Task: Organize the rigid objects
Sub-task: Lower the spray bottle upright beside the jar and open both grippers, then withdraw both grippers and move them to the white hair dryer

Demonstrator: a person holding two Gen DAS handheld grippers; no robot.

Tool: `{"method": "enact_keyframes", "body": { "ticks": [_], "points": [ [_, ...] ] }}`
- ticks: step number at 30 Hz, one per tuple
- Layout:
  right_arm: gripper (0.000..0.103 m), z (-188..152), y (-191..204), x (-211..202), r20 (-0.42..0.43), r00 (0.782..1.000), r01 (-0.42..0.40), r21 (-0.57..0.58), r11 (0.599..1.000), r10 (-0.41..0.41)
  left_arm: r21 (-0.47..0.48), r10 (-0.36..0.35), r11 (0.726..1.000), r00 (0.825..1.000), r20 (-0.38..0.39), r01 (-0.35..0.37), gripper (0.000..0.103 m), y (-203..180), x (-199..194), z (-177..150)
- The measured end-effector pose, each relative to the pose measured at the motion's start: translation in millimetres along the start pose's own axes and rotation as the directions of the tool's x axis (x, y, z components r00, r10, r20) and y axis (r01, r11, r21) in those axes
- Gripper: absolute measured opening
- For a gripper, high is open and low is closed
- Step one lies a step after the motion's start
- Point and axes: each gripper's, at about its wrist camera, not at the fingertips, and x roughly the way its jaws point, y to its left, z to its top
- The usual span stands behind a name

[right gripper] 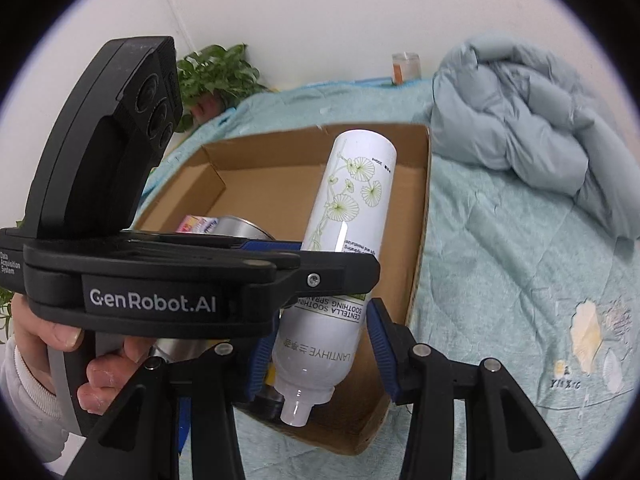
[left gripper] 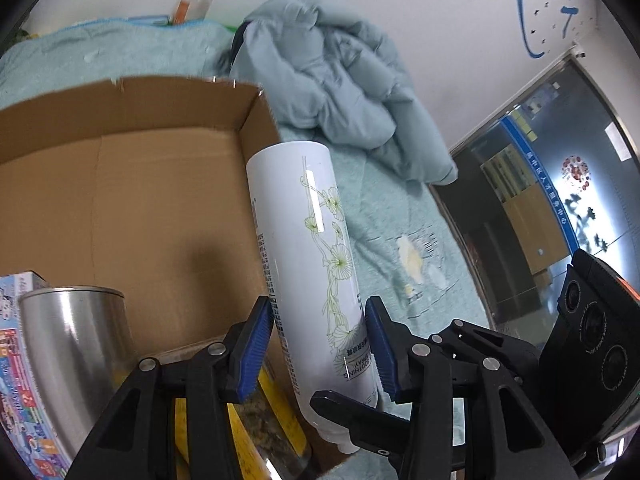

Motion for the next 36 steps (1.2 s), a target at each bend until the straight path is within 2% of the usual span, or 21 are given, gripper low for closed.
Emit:
{"method": "enact_keyframes", "body": {
  "ticks": [2,7,12,15,19,23,24,25,26,27,28,29,30,31,32,33,34,35,36],
  "points": [
    [0.044,-4.8,-5.9,8.8,-0.023,1.000,0.007,0.012,1.000,-0.006,-0.006,0.001,1.000,1.000,-0.023,-0.001,0.043,2.9,13.5,1.6],
    [0.044,-14.2,-10.7,13.7,-0.069,0.997,0.038,0.021,0.999,-0.036,0.049,0.063,0.997,0.995,-0.073,-0.060,0.043,-10.1,35.8,6.9],
    [0.044,-19.5,-9.0,18.5,-0.106,0.992,0.065,0.020,0.998,-0.063,0.056,0.080,0.996,0.991,-0.102,-0.075,0.042,-16.3,33.2,-1.3],
    [0.037,-22.5,-7.5,25.3,-0.141,0.986,0.089,0.018,0.996,-0.085,0.050,0.068,0.997,0.992,-0.102,-0.063,0.044,-12.3,24.3,-7.9],
    [0.037,-28.3,-3.7,23.1,-0.151,0.985,0.088,0.019,0.996,-0.084,0.070,0.089,0.994,0.995,-0.033,-0.087,0.044,-11.2,-5.1,-23.6],
    [0.037,-35.7,3.4,16.8,-0.137,0.986,0.101,0.002,0.995,-0.100,0.095,0.103,0.989,0.990,0.099,-0.113,0.044,-7.9,-56.2,-48.5],
    [0.037,-37.7,5.0,13.6,-0.123,0.988,0.096,0.003,0.995,-0.095,0.107,0.122,0.985,0.983,0.139,-0.138,0.048,-7.4,-71.3,-56.5],
    [0.037,-40.6,6.8,8.8,-0.104,0.991,0.091,0.010,0.996,-0.090,0.117,0.147,0.978,0.972,0.184,-0.170,0.059,-7.1,-88.7,-67.3],
    [0.045,-41.8,8.3,6.8,-0.092,0.991,0.098,0.013,0.995,-0.096,0.120,0.168,0.973,0.961,0.218,-0.197,0.065,-6.6,-102.4,-75.9],
    [0.053,-44.0,9.0,3.9,-0.075,0.991,0.116,0.014,0.993,-0.115,0.120,0.196,0.965,0.944,0.265,-0.234,0.077,-5.9,-120.1,-86.7],
    [0.077,-47.0,10.6,0.0,-0.050,0.988,0.145,0.014,0.989,-0.144,0.124,0.237,0.948,0.911,0.339,-0.293,0.085,-7.3,-141.8,-101.5],
    [0.088,-51.1,12.4,-4.8,-0.022,0.985,0.173,0.019,0.985,-0.173,0.130,0.262,0.935,0.889,0.376,-0.330,0.088,-6.9,-155.2,-110.7],
    [0.088,-54.5,13.4,-7.7,-0.008,0.983,0.184,0.025,0.983,-0.184,0.133,0.312,0.907,0.850,0.425,-0.399,0.093,-9.7,-170.9,-123.2],
    [0.089,-60.1,16.5,-11.3,0.000,0.983,0.184,0.031,0.982,-0.184,0.128,0.382,0.861,0.790,0.479,-0.493,0.098,-12.4,-187.2,-139.1],
    [0.091,-66.4,20.5,-14.1,0.005,0.982,0.188,0.036,0.981,-0.188,0.120,0.426,0.822,0.741,0.519,-0.557,0.102,-14.0,-199.1,-152.4],
    [0.091,-73.1,26.3,-17.9,0.019,0.978,0.205,0.037,0.978,-0.206,0.097,0.477,0.767,0.666,0.574,-0.634,0.103,-14.2,-215.5,-172.5],
    [0.091,-82.0,34.9,-23.0,0.045,0.973,0.227,0.030,0.973,-0.228,0.080,0.504,0.741,0.630,0.591,-0.667,0.103,-12.5,-225.6,-183.7],
    [0.091,-89.3,43.4,-26.7,0.068,0.966,0.247,0.022,0.969,-0.248,0.062,0.528,0.722,0.607,0.594,-0.689,0.103,-10.0,-234.1,-194.1],
    [0.091,-96.4,52.1,-31.1,0.085,0.960,0.266,0.019,0.964,-0.266,0.038,0.552,0.714,0.595,0.584,-0.699,0.103,-4.5,-247.7,-208.1]
  ]
}}
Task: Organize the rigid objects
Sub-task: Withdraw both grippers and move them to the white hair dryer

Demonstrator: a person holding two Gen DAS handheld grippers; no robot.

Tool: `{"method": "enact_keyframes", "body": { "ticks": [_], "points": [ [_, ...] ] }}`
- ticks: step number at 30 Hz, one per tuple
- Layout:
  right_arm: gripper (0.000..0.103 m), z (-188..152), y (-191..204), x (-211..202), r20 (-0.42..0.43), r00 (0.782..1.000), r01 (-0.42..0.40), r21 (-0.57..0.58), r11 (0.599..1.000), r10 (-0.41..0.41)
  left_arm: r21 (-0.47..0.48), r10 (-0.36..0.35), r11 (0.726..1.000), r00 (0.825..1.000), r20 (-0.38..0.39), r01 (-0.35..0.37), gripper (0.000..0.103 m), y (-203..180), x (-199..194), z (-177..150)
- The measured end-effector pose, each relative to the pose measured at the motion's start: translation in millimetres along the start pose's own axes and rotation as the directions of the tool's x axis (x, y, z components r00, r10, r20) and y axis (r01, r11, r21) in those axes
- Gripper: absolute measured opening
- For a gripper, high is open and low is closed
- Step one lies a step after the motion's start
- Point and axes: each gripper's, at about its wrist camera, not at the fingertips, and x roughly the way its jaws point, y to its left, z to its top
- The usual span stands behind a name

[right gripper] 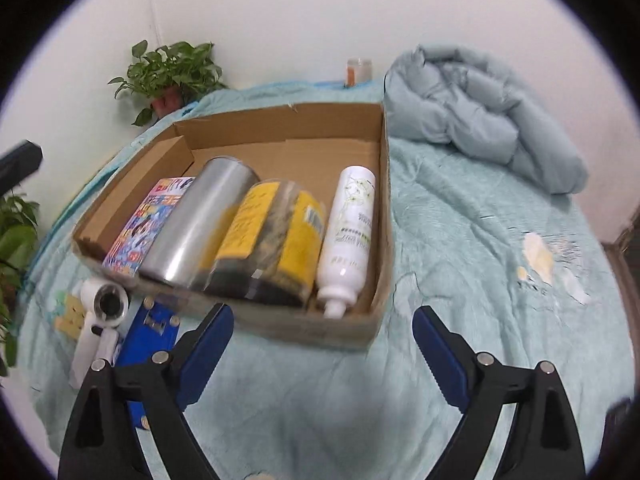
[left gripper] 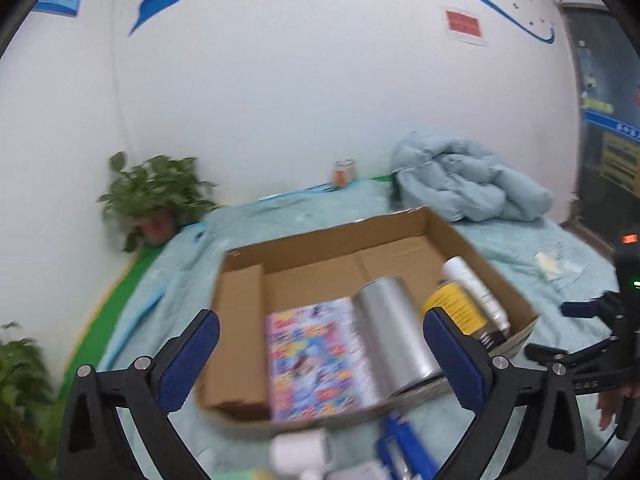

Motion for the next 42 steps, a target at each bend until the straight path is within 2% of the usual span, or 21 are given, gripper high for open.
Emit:
{"method": "enact_keyframes", "body": {
  "ticks": [5,10,13,15,18,22,24,26,27,28,29,30,31,32,33,34,36,42],
  "points": [
    [0.091,-29.4,38.6,-32.9,0.051,0.998,0.044,-0.028,0.999,-0.042,-0.027,0.088,0.996,0.996,-0.006,-0.088,0.103,43.1,-52.4,-22.3],
    [0.091,-41.9,72.9,-69.2,0.119,0.993,0.014,-0.049,0.999,-0.008,-0.034,0.126,0.991,0.992,0.008,-0.126,0.103,66.1,-91.3,-42.0],
    [0.091,-50.2,87.4,-82.9,0.148,0.989,0.013,-0.040,0.999,-0.007,-0.062,0.077,0.995,0.997,-0.004,-0.077,0.103,65.3,-96.4,-64.0],
    [0.091,-57.6,94.7,-88.0,0.159,0.987,0.007,-0.032,0.999,-0.002,-0.113,0.000,0.994,0.999,-0.032,-0.004,0.103,63.2,-90.9,-82.8],
    [0.091,-70.2,105.5,-90.8,0.160,0.987,0.011,-0.022,1.000,-0.007,-0.210,-0.109,0.974,0.990,-0.092,0.088,0.103,52.7,-77.3,-114.3],
    [0.091,-80.5,111.9,-88.9,0.161,0.987,0.014,-0.024,1.000,-0.010,-0.251,-0.156,0.961,0.979,-0.128,0.121,0.102,41.2,-65.9,-139.6],
    [0.085,-84.3,113.7,-87.1,0.162,0.987,0.025,-0.022,0.999,-0.021,-0.258,-0.162,0.958,0.978,-0.130,0.124,0.101,37.9,-59.5,-144.3],
    [0.026,-87.5,114.3,-85.5,0.160,0.987,0.012,-0.018,1.000,-0.009,-0.271,-0.185,0.951,0.976,-0.112,0.149,0.064,40.2,-56.4,-149.4],
    [0.023,-87.8,114.4,-82.3,0.148,0.989,0.014,-0.021,1.000,-0.011,-0.280,-0.218,0.944,0.968,-0.123,0.177,0.020,42.7,-48.0,-148.7],
    [0.023,-88.4,114.5,-80.1,0.142,0.990,0.013,-0.023,1.000,-0.009,-0.290,-0.250,0.936,0.956,-0.150,0.199,0.004,44.3,-41.5,-150.4],
    [0.024,-89.4,113.9,-78.2,0.139,0.990,-0.016,-0.023,1.000,0.019,-0.290,-0.250,0.936,0.956,-0.155,0.198,0.004,46.1,-36.1,-149.2],
    [0.029,-90.6,113.1,-77.4,0.142,0.988,-0.049,-0.019,0.999,0.051,-0.267,-0.219,0.948,0.965,-0.142,0.175,0.005,45.2,-39.1,-151.8],
    [0.060,-91.4,113.2,-76.6,0.147,0.987,-0.061,-0.017,0.998,0.062,-0.249,-0.196,0.955,0.971,-0.136,0.158,0.016,45.9,-39.0,-151.0],
    [0.099,-92.2,113.8,-75.5,0.154,0.986,-0.058,-0.020,0.998,0.061,-0.239,-0.184,0.960,0.973,-0.138,0.148,0.031,46.0,-38.5,-151.9],
    [0.103,-93.7,114.3,-75.3,0.172,0.983,-0.060,-0.023,0.998,0.064,-0.246,-0.181,0.959,0.971,-0.155,0.139,0.082,46.7,-37.3,-154.4],
    [0.102,-95.3,114.9,-75.3,0.194,0.979,-0.059,-0.026,0.998,0.063,-0.263,-0.183,0.955,0.971,-0.155,0.138,0.099,50.9,-34.9,-154.7],
    [0.102,-93.9,115.2,-69.1,0.170,0.982,-0.079,-0.024,0.997,0.082,-0.300,-0.207,0.941,0.969,-0.137,0.159,0.102,56.4,-28.8,-161.6],
    [0.102,-89.4,126.7,-42.7,0.081,0.991,-0.101,-0.048,0.994,0.105,-0.317,-0.221,0.935,0.958,-0.182,0.156,0.102,57.9,-12.6,-174.6]
  ]
}}
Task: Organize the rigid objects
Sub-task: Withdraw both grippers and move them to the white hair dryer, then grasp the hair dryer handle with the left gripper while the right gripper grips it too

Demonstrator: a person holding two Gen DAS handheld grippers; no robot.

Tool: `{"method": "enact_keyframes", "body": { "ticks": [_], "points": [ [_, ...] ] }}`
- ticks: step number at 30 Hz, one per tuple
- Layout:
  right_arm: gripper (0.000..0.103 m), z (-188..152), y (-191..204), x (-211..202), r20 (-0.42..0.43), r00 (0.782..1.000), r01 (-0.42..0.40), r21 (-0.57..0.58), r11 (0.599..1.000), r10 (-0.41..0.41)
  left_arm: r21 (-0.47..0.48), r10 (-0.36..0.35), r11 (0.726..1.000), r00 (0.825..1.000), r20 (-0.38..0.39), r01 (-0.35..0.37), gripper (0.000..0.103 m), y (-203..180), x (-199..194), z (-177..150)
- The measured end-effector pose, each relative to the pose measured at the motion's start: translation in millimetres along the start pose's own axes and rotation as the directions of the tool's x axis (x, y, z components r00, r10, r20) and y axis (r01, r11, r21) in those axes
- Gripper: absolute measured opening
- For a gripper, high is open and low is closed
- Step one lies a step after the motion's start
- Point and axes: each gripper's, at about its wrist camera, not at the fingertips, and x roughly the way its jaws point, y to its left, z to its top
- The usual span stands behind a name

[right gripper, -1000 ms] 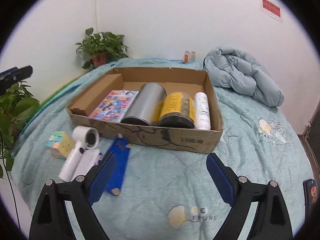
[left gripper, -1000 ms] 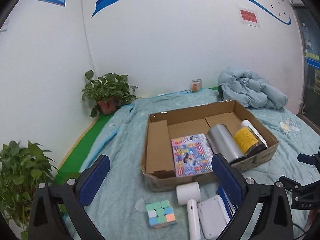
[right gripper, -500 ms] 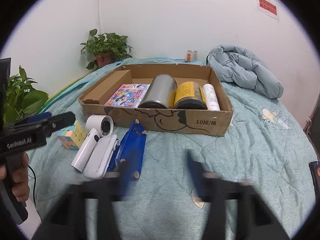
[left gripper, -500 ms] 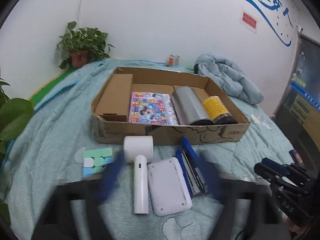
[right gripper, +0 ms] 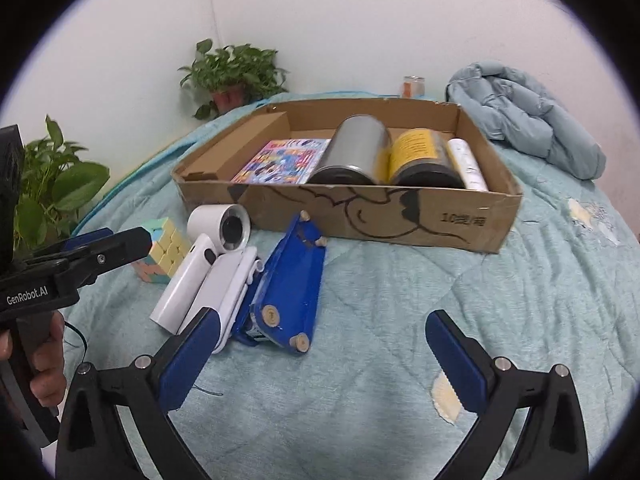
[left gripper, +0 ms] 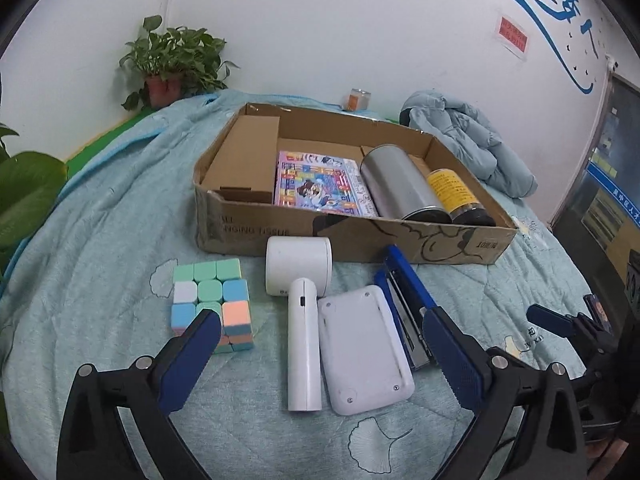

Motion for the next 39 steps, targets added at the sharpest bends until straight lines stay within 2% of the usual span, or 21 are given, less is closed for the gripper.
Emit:
{"method": "enact_keyframes", "body": {
  "ticks": [3,6,8,9,11,16,18,20,21,23,25,26,27,28,30,36,39],
  "points": [
    [0.097,2.2,13.2,10.1,-0.011,1.000,-0.003,-0.055,0.998,0.002,-0.017,0.006,1.000,1.000,-0.013,-0.006,0.102,3.2,3.5,-4.7],
    [0.087,4.6,22.0,24.1,-0.038,0.999,-0.013,-0.082,0.997,0.010,-0.029,0.010,1.000,1.000,-0.026,-0.011,0.102,4.9,5.5,-8.5],
    [0.073,5.4,25.6,34.2,-0.067,0.998,-0.010,-0.089,0.996,0.004,-0.024,0.013,1.000,1.000,-0.028,-0.013,0.102,5.0,4.6,-10.6],
    [0.072,5.4,26.2,37.0,-0.079,0.997,-0.014,-0.084,0.996,0.008,-0.018,0.016,1.000,0.999,-0.028,-0.017,0.102,4.9,4.3,-12.0],
    [0.071,4.0,28.1,37.0,-0.081,0.997,-0.023,-0.080,0.997,0.017,-0.010,0.021,1.000,0.999,-0.031,-0.022,0.102,6.4,5.0,-13.4],
    [0.072,-4.6,38.1,15.3,-0.019,0.997,-0.071,-0.146,0.987,0.069,-0.022,-0.007,1.000,0.997,-0.082,0.005,0.102,15.1,16.6,-15.7],
    [0.072,-11.0,44.7,9.4,-0.021,0.993,-0.121,-0.170,0.978,0.119,-0.029,-0.030,0.999,0.995,-0.098,0.027,0.102,18.2,21.5,-15.8],
    [0.072,-16.4,48.9,7.5,-0.044,0.983,-0.184,-0.148,0.972,0.180,-0.041,-0.060,0.998,0.993,-0.106,0.056,0.100,20.9,26.4,-15.0],
    [0.072,-17.6,50.1,8.0,-0.053,0.977,-0.213,-0.130,0.968,0.208,-0.045,-0.076,0.996,0.989,-0.124,0.071,0.097,22.1,31.3,-14.1],
    [0.072,-18.9,55.4,9.7,-0.064,0.967,-0.250,-0.104,0.963,0.245,-0.044,-0.102,0.994,0.982,-0.157,0.096,0.083,21.4,38.1,-13.6],
    [0.071,-19.4,62.1,12.1,-0.075,0.965,-0.257,-0.115,0.959,0.250,-0.039,-0.128,0.992,0.970,-0.204,0.123,0.065,18.8,46.6,-14.7],
    [0.065,-19.8,65.3,12.8,-0.081,0.964,-0.264,-0.123,0.957,0.255,-0.037,-0.133,0.991,0.966,-0.220,0.128,0.063,17.3,49.8,-15.8],
    [0.062,-20.0,67.4,13.1,-0.090,0.961,-0.271,-0.128,0.954,0.261,-0.037,-0.134,0.991,0.963,-0.234,0.129,0.057,16.4,52.5,-17.8],
    [0.059,-20.0,68.1,14.0,-0.099,0.960,-0.275,-0.130,0.953,0.263,-0.032,-0.120,0.993,0.958,-0.261,0.116,0.045,16.1,56.8,-20.4],
    [0.057,-20.6,65.9,15.1,-0.114,0.961,-0.266,-0.132,0.955,0.252,-0.021,-0.070,0.998,0.953,-0.294,0.067,0.028,16.0,63.0,-25.0],
    [0.055,-15.9,34.2,15.1,-0.123,0.968,-0.226,-0.035,0.974,0.220,-0.022,-0.048,0.999,0.955,-0.294,0.044,0.023,20.8,56.7,-37.3],
    [0.053,-3.8,30.5,13.8,-0.118,0.964,-0.241,-0.015,0.970,0.237,-0.039,-0.045,0.999,0.952,-0.302,0.035,0.023,23.8,48.2,-44.7]
  ]
}}
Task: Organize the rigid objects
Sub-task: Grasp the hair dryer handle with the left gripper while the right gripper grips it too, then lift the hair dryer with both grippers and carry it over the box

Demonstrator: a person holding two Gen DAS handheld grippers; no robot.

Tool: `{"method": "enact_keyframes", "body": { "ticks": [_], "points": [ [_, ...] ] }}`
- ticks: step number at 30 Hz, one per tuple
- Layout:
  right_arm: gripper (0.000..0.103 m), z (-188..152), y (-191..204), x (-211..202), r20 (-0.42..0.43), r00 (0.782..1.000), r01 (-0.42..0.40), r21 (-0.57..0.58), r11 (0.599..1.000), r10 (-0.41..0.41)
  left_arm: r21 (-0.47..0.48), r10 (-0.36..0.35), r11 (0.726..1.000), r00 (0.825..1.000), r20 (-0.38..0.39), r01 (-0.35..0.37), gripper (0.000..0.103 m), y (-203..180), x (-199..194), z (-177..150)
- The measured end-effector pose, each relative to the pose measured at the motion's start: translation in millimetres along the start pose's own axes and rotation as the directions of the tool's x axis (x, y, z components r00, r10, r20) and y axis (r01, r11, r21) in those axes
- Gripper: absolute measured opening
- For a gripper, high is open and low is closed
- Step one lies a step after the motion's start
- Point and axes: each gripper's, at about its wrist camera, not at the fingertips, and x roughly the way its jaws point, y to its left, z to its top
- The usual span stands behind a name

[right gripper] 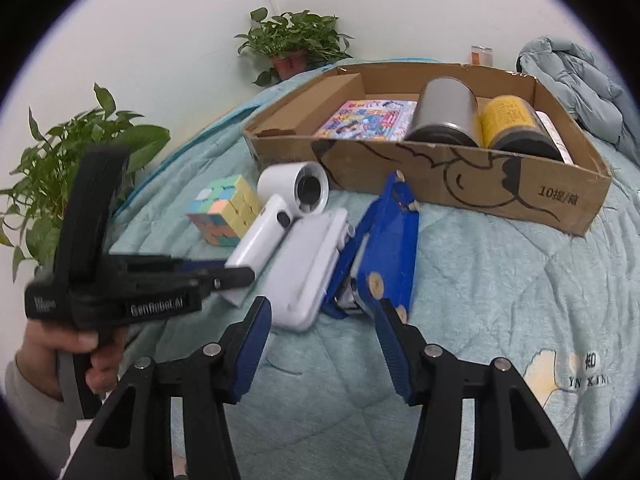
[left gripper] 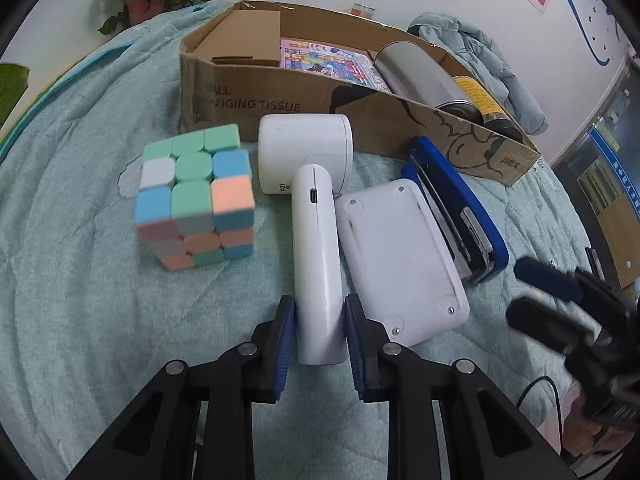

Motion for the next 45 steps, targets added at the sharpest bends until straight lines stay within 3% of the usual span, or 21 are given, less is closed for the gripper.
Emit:
{"method": "enact_keyframes", "body": {
  "ticks": [8,12,16,18,22,27,33,38,45],
  "points": [
    [0.049,39.1,36.1,26.6,-0.048,0.988,-0.146,-0.002,0.989,0.146,-0.041,0.028,0.999,1.000,0.013,-0.028,0.023,1.8,-24.1,-42.3],
    [0.040,40.7,41.9,62.2,-0.152,0.978,-0.140,0.042,0.989,0.145,-0.034,0.056,0.998,0.998,0.029,-0.055,0.023,-6.1,-28.9,-52.9],
    [0.038,34.4,45.7,89.7,-0.254,0.950,-0.165,0.094,0.982,0.184,-0.023,0.063,0.998,0.998,0.033,-0.062,0.023,-8.7,-29.4,-54.2],
    [0.037,33.4,49.2,97.6,-0.274,0.941,-0.176,0.111,0.978,0.201,-0.014,0.061,0.998,0.998,0.035,-0.060,0.023,-10.1,-27.9,-53.4],
    [0.033,37.0,52.0,105.1,-0.285,0.944,-0.142,0.107,0.984,0.168,-0.002,0.064,0.998,0.997,0.053,-0.064,0.023,-10.8,-31.1,-53.9],
    [0.032,35.6,48.5,101.6,-0.264,0.949,-0.143,0.129,0.981,0.173,0.026,0.066,0.997,0.995,0.076,-0.068,0.023,-13.7,-35.5,-53.0],
    [0.031,44.7,45.3,76.4,-0.188,0.969,-0.135,0.147,0.980,0.162,0.097,0.083,0.990,0.983,0.162,-0.100,0.023,-32.3,-58.4,-48.8],
    [0.031,71.9,41.4,46.1,-0.089,0.986,-0.127,0.132,0.983,0.139,0.143,0.064,0.984,0.964,0.257,-0.103,0.023,-50.1,-85.0,-24.3],
    [0.031,121.6,32.1,27.2,0.001,0.992,-0.128,0.101,0.987,0.129,0.178,0.053,0.977,0.937,0.345,-0.121,0.023,-61.0,-106.8,24.5]
  ]
}}
